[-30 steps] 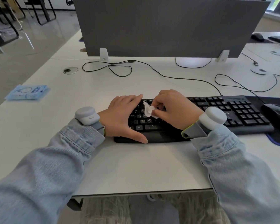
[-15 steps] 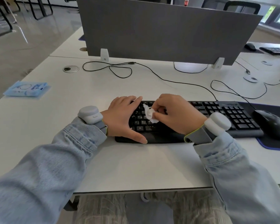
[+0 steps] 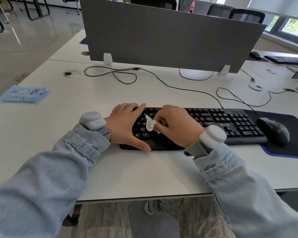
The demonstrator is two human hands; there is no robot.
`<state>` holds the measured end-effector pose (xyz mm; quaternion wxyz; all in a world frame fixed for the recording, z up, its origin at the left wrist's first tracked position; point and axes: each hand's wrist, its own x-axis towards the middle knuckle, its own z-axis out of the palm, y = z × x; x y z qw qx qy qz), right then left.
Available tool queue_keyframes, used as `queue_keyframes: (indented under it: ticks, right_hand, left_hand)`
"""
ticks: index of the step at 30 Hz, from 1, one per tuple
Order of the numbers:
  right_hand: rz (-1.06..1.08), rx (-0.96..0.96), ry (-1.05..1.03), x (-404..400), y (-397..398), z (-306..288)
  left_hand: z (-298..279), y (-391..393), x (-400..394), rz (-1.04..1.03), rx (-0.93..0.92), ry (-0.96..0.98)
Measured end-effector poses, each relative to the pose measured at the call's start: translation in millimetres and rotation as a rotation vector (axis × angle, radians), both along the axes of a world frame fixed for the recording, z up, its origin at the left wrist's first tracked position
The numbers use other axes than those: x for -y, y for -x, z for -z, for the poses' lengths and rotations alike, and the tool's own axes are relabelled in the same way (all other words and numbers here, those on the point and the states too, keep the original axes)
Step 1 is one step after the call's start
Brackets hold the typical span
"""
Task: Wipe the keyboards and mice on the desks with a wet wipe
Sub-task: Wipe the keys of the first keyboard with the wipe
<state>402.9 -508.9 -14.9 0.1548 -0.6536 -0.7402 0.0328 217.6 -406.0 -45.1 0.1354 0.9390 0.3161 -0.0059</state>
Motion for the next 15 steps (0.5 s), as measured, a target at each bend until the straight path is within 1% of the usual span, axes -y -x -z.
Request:
queue_keyframes:
  ticks: [4, 7, 10, 12, 15]
  right_hand:
    - [0.076, 0.053, -0.012, 3.8, -10.5, -2.1]
    - [0.09, -0.026, -0.045, 9.1, -15.7, -3.7]
    - [0.053, -0.077, -0.072, 9.9, 0.0, 1.2]
    - [0.051, -0.051, -0.069, 8.8, 8.2, 5.7]
    - [0.109, 0.05, -0.039, 8.6, 0.0, 6.4]
  left_hand:
    - [-2.3, 1.8, 1.5, -0.01, 0.024, 0.025]
    - [-2.2, 1.5, 2.4, -0.009, 0.033, 0.027]
    - [-1.7, 0.7, 2.2, -0.003, 0.03, 0.022]
    - [-1.8, 1.1, 2.4, -0.006, 0.034, 0.028]
    - [-2.7, 2.0, 3.1, -0.014, 0.04, 0.035]
